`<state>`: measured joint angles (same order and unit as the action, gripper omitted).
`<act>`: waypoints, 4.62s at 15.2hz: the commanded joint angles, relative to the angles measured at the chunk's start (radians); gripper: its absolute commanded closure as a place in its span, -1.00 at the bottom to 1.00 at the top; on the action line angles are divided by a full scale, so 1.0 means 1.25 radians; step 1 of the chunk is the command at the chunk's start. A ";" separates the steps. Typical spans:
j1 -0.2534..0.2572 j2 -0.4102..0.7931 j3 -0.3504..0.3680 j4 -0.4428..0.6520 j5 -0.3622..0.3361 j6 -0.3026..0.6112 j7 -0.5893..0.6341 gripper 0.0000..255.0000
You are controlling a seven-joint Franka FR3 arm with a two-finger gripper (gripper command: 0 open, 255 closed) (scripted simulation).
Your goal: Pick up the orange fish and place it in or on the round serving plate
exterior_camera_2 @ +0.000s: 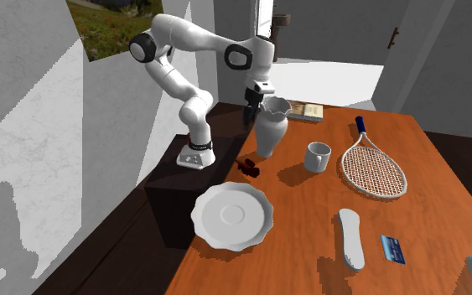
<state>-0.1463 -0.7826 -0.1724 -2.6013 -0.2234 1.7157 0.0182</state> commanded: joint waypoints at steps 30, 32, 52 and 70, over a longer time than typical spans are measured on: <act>-0.101 0.253 -0.238 -0.084 -0.062 0.408 -0.044 1.00; -0.101 0.253 -0.237 -0.083 -0.061 0.409 -0.044 1.00; -0.102 0.155 -0.191 0.030 -0.040 0.198 -0.045 1.00; -0.108 0.503 -0.472 0.401 0.051 0.197 -0.420 1.00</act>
<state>-0.2839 -0.1921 -0.7413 -2.1355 -0.1837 1.9627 -0.4714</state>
